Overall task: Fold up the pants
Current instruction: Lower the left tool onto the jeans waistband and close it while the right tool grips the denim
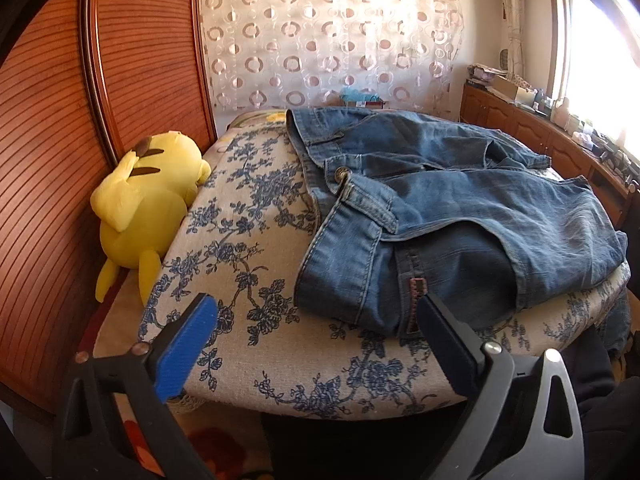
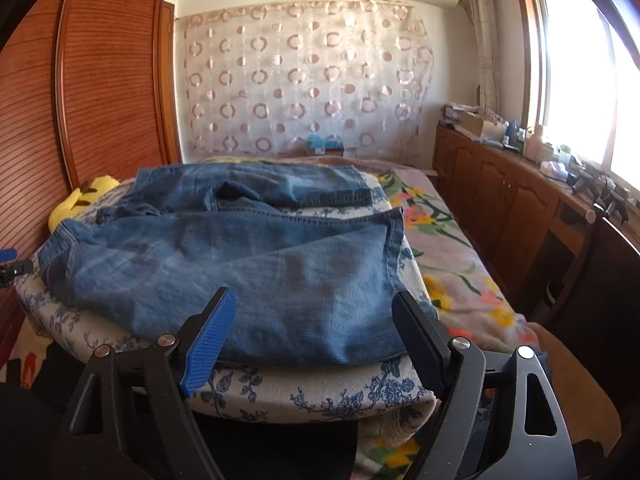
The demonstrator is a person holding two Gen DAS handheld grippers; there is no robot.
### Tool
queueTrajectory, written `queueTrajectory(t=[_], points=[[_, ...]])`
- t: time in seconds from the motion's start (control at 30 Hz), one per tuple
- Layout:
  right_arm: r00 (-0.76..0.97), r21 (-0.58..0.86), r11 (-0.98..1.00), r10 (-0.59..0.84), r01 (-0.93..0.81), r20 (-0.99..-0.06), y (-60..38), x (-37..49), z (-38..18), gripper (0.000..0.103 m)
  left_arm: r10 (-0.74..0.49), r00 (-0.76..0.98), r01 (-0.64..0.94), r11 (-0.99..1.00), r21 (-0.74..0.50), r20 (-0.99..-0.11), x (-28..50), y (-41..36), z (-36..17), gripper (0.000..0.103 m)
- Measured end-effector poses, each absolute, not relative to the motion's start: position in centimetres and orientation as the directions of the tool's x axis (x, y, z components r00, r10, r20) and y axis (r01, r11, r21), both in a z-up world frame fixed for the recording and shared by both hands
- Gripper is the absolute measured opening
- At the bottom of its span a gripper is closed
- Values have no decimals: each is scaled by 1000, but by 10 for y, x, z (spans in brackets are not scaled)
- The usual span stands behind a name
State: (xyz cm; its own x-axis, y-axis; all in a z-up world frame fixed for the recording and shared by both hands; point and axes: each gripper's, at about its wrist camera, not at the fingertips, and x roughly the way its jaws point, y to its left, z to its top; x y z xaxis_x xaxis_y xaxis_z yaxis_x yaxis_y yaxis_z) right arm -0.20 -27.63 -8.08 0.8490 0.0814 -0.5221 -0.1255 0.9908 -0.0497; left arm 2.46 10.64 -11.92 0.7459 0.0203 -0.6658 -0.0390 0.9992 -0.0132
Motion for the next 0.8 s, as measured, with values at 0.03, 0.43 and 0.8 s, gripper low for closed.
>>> queueTrajectory(t=[0.03, 0.43, 0.8], points=[[843, -51, 991, 79, -125, -532, -278, -1, -84, 80, 14, 745, -36, 999, -20, -667, 26, 107, -121, 98], [780, -60, 995, 27, -82, -625, -308, 11, -109, 79, -16, 726, -19, 999, -44, -687, 46, 115, -135, 95], [738, -49, 997, 16, -66, -675, -334, 35, -119, 74, -35, 713, 9, 999, -40, -701, 59, 115, -140, 84]])
